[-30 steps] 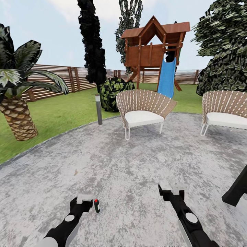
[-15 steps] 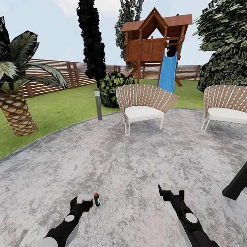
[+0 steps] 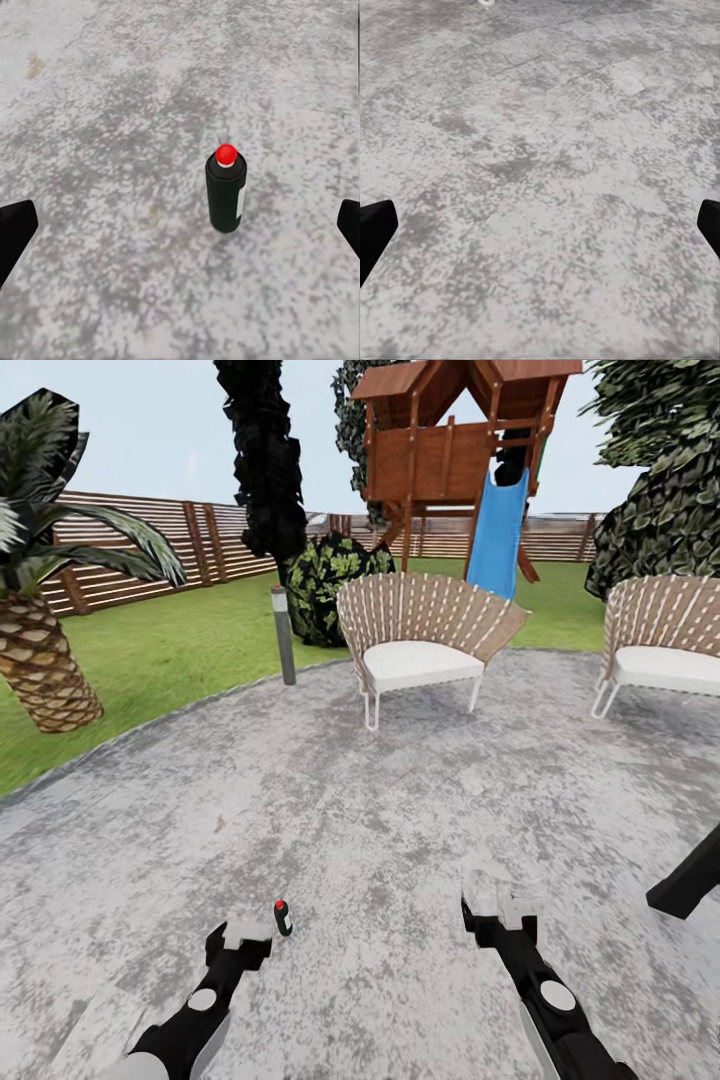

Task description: In the garden, pick up the pesticide atomizer on the floor and spray pesticide onto both trees until each tree trunk is fully covered.

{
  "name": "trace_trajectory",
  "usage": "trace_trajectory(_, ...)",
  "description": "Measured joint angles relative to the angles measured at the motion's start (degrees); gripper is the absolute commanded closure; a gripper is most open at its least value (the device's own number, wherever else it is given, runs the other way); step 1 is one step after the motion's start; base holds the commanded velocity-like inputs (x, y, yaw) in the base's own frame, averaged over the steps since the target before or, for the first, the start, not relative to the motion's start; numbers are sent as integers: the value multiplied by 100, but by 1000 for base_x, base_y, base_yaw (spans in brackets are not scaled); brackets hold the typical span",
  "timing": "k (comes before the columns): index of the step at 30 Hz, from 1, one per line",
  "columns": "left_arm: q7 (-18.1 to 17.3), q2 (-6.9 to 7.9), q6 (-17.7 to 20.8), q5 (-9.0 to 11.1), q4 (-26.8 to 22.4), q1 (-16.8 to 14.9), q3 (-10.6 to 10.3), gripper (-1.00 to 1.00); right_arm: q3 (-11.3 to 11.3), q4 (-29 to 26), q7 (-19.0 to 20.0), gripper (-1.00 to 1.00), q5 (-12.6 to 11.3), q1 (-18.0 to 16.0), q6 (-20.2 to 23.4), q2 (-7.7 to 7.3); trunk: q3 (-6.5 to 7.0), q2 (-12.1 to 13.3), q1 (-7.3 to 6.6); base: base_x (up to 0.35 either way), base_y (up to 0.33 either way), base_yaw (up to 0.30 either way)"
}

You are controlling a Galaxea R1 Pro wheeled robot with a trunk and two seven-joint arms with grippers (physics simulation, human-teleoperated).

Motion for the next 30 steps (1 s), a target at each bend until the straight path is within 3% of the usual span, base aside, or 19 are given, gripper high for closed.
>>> trace_trajectory(9, 24, 48, -296, -29, 7, 0, 19, -100, -5, 67, 0, -100, -1, 0, -8, -5, -260, -11, 20, 0, 0, 0)
trace_trajectory(16, 27, 56, -356, -11, -14, 118, 21, -100, -8, 70, 0, -100, 0, 2, -15, -8, -284, -11, 20, 0, 0, 0)
trace_trajectory(22, 23, 24, -1063, -41, -17, 418, 23, -100, -9, 71, 0, -100, 0, 0, -17, -9, -285, -11, 20, 0, 0, 0)
trace_trajectory(30, 97, 16, -1187, -26, -18, 447, 41, -100, -9, 71, 0, -100, -4, 1, -18, -9, -285, -11, 20, 101, -29, 0)
